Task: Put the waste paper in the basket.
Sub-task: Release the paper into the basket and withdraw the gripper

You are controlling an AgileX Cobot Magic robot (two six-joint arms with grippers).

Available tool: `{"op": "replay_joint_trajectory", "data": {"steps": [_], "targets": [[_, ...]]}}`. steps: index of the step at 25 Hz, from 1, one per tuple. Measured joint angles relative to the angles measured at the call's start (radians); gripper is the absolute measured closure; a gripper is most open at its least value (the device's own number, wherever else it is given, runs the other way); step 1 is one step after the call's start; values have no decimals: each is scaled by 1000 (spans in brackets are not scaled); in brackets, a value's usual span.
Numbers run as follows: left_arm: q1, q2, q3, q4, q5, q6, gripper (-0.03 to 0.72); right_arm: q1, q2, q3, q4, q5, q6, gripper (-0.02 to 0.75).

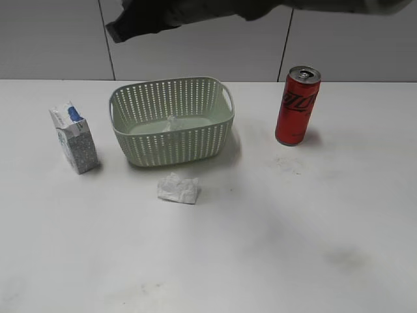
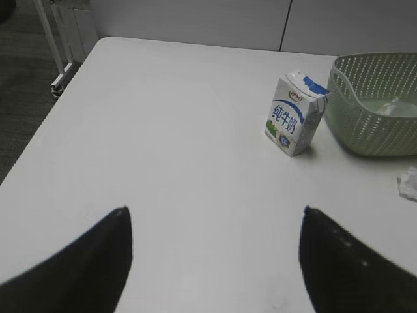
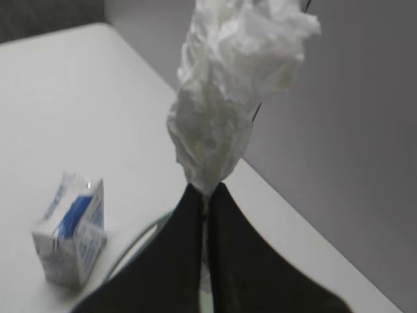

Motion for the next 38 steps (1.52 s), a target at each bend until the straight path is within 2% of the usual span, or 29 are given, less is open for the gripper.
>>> {"op": "replay_joint_trajectory", "data": {"steps": [2, 13, 14, 16, 20, 21, 22, 27, 29, 35, 38], "targets": [[0, 0, 0, 0, 0, 1, 97, -6, 44, -2, 0, -77, 41, 745], [0, 0, 0, 0, 0, 1, 97, -14, 294, 23, 0, -211, 91, 729], [0, 0, 0, 0, 0, 1, 97, -15, 302, 23, 0, -201, 91, 699], [0, 0, 0, 0, 0, 0, 97, -16, 309, 23, 0, -165, 92, 590], [0, 0, 0, 0, 0, 0, 97, -16, 310, 21, 0, -125, 100, 214], [0, 0, 0, 0, 0, 1, 97, -16, 308, 19, 1, -112, 102, 153], [0, 0, 0, 0, 0, 1, 97, -16, 300, 19, 1, -100, 105, 128], [0, 0, 0, 0, 0, 1, 97, -16, 179, 18, 3, 49, 107, 123], [0, 0, 0, 0, 0, 0, 97, -16, 109, 10, 8, 159, 107, 127], [0, 0, 0, 0, 0, 0, 97, -16, -1, 8, 49, 617, 103, 158], [0, 0, 0, 0, 0, 1, 97, -16, 19, 44, 86, 679, 69, 164]]}}
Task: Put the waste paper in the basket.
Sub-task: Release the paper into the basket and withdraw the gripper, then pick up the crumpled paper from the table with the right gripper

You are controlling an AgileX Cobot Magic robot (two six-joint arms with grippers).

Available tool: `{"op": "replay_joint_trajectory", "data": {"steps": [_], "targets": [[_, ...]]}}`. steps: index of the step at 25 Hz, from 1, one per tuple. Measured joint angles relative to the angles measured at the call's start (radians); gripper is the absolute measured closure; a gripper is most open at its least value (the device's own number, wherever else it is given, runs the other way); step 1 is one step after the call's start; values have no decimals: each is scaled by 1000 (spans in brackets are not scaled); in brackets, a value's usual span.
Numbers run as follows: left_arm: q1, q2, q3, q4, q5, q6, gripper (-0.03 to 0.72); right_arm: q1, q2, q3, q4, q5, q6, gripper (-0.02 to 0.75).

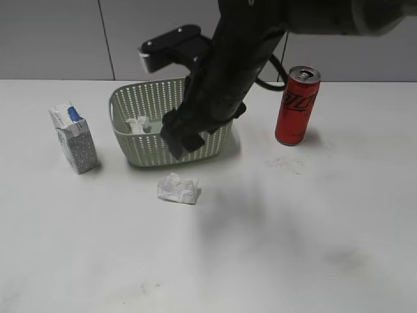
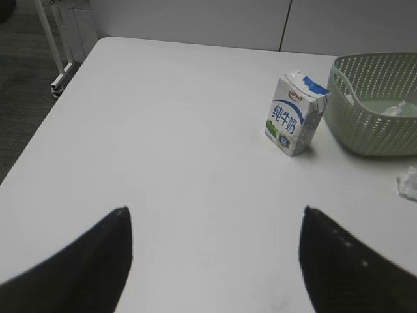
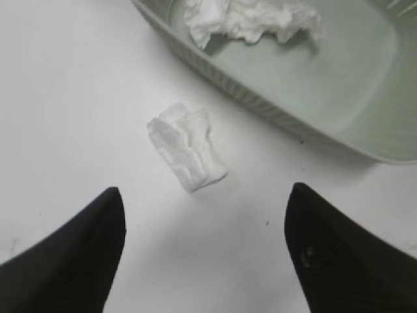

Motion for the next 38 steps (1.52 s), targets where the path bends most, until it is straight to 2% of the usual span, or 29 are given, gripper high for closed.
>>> {"op": "replay_joint_trajectory", "data": {"steps": [5, 15, 24, 26, 27, 31, 32, 34, 38], "targets": [[0, 0, 0, 0, 0, 0, 97, 0, 111, 52, 88, -71, -127, 164], [0, 0, 0, 0, 0, 0, 97, 0, 251, 58, 75, -308, -156, 164], [0, 0, 0, 0, 0, -1, 97, 0, 295, 57, 71, -300, -157, 187], [0, 0, 0, 0, 0, 0, 97, 0, 295, 57, 71, -283, -157, 246], [0, 0, 0, 0, 0, 0, 97, 0, 295, 56, 71, -271, -157, 301], [0, 0, 0, 0, 0, 0, 97, 0, 286, 51, 74, -179, -157, 622], [0, 0, 0, 0, 0, -1, 97, 0, 280, 51, 80, -143, -157, 682], [0, 0, 0, 0, 0, 0, 97, 0, 269, 54, 89, -75, -158, 728], [0, 0, 0, 0, 0, -1, 97, 0, 201, 57, 91, 10, -161, 741]]}}
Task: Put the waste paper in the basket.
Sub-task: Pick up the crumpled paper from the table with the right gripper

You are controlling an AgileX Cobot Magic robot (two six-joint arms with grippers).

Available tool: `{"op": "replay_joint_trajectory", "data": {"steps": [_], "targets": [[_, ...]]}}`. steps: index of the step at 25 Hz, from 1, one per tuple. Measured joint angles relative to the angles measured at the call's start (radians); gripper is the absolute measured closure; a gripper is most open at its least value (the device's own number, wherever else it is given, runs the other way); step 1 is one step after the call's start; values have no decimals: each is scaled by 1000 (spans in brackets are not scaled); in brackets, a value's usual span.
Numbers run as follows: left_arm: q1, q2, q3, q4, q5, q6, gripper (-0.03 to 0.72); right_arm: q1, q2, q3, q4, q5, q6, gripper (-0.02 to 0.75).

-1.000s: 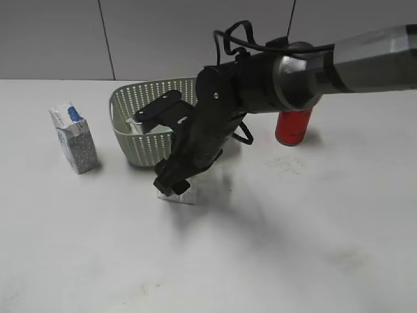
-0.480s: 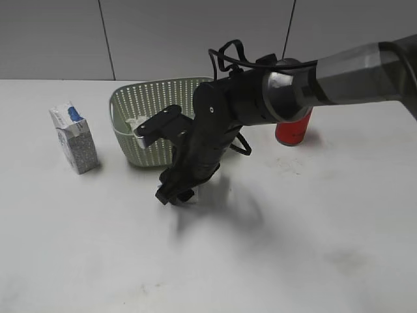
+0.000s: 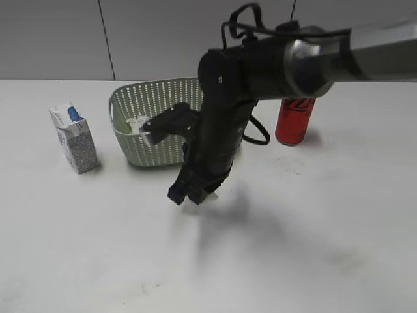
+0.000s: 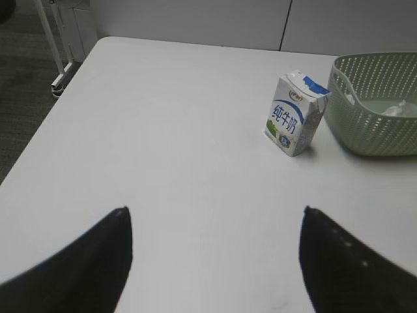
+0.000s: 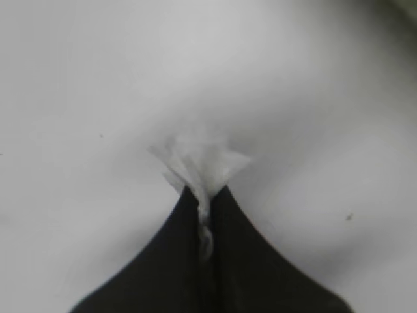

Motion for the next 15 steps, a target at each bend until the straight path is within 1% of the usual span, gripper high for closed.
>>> {"op": "replay_joint_trajectory", "data": {"steps": [4, 7, 9, 15], "targets": [[0, 0, 0, 0, 0, 0, 97, 0, -107, -38, -16, -2, -4, 741], [0, 0, 0, 0, 0, 0, 97, 0, -147, -106, -64, -77, -5, 741], [0, 0, 0, 0, 0, 0, 97, 0, -150, -142, -96, -182, -6, 741], [0, 0, 0, 0, 0, 0, 97, -1, -123, -157, -172, -656, -5, 742]]}}
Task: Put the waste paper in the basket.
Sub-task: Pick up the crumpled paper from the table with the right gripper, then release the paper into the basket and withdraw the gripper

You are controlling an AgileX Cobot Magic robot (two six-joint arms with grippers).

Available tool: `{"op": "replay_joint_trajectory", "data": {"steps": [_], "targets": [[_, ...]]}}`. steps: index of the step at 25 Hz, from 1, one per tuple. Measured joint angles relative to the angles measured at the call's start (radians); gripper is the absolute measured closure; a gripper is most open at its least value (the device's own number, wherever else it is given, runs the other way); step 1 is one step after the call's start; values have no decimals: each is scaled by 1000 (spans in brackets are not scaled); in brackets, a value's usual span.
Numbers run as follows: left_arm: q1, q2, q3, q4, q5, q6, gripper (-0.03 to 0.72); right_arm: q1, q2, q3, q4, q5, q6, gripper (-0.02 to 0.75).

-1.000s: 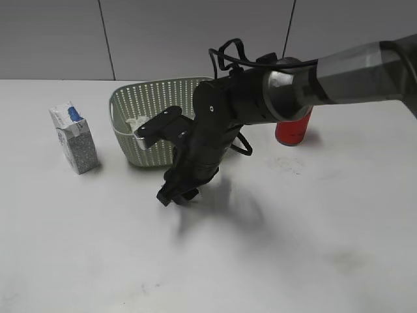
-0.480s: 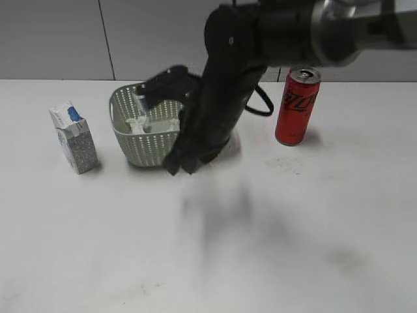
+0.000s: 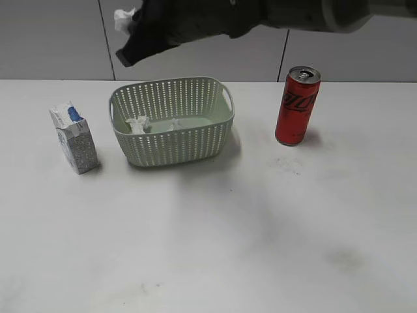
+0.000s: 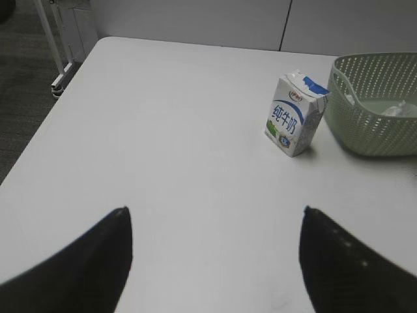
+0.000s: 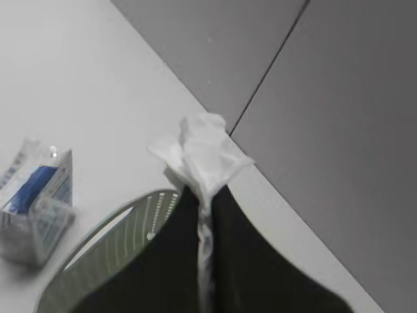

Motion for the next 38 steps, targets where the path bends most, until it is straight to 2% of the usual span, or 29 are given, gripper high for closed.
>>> {"op": "replay_joint_trajectory", "data": {"steps": [2, 5, 8, 9, 14, 16, 20, 25, 31, 38], "targets": [[0, 0, 0, 0, 0, 0, 97, -3, 34, -3, -13, -65, 1, 742], [0, 0, 0, 0, 0, 0, 97, -8, 109, -2, -19, -70, 1, 729], [0, 0, 0, 0, 0, 0, 97, -23, 170, -2, -22, -22, 1, 639], [0, 0, 0, 0, 0, 0, 97, -28, 181, -2, -22, -6, 2, 578], [0, 0, 0, 0, 0, 0, 97, -38, 195, 1, -29, 22, 15, 178], [0, 0, 0, 0, 0, 1, 97, -38, 187, 1, -29, 27, 16, 109], [0, 0, 0, 0, 0, 0, 97, -38, 113, 0, -29, 113, 17, 101], [0, 0, 0, 0, 0, 0, 97, -77, -8, -96, -67, 378, 94, 148], [0, 0, 0, 0, 0, 0, 97, -293, -15, -295, -69, 759, 223, 158], [0, 0, 0, 0, 0, 1, 97, -540, -15, -332, -75, 973, 292, 160]]}}
